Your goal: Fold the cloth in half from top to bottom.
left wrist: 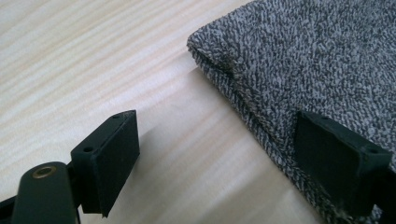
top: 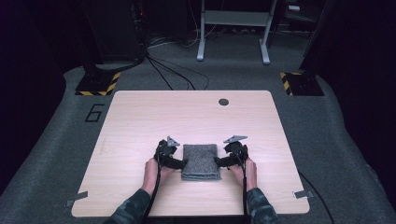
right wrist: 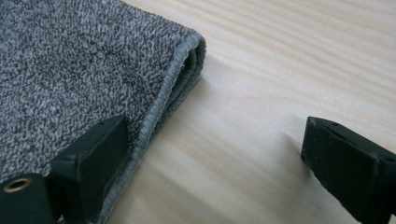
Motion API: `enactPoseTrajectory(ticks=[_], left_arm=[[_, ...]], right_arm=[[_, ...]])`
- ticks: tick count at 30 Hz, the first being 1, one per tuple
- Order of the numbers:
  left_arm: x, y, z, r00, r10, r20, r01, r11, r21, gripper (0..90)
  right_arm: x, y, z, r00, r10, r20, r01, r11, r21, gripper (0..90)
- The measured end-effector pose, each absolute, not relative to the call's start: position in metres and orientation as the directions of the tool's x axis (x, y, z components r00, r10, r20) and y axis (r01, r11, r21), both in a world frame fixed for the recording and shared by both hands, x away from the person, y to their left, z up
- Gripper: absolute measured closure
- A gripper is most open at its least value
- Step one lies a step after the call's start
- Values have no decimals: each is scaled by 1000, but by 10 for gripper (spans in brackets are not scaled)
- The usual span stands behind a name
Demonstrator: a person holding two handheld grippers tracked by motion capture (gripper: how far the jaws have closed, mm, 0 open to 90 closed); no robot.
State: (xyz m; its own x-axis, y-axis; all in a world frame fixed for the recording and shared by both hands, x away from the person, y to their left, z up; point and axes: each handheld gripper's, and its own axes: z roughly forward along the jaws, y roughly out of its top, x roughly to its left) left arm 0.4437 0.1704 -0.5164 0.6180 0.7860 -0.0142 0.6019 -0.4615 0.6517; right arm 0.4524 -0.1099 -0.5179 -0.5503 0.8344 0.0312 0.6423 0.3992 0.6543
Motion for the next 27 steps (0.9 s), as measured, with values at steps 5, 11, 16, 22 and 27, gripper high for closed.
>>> enactPoseTrajectory(ticks=[5,11,16,22,27], left_arm=[[444,174,-511,610,792,-31,605,-440,663,141],[436,187,-500,599,801,-12,588,-430,684,114],[428,206,-494,576,818,-8,587,-407,700,105],[420,233,-499,532,847,11,605,-389,695,74],[411,259,-505,489,872,21,625,-367,689,57]], right_arm=[[458,-111,-516,-546,837,40,641,387,663,78],[448,-120,-507,-535,843,60,635,354,686,78],[434,-139,-500,-511,857,65,629,321,708,80],[420,-173,-500,-457,889,42,636,293,714,79],[409,-204,-506,-391,920,30,656,256,710,77]])
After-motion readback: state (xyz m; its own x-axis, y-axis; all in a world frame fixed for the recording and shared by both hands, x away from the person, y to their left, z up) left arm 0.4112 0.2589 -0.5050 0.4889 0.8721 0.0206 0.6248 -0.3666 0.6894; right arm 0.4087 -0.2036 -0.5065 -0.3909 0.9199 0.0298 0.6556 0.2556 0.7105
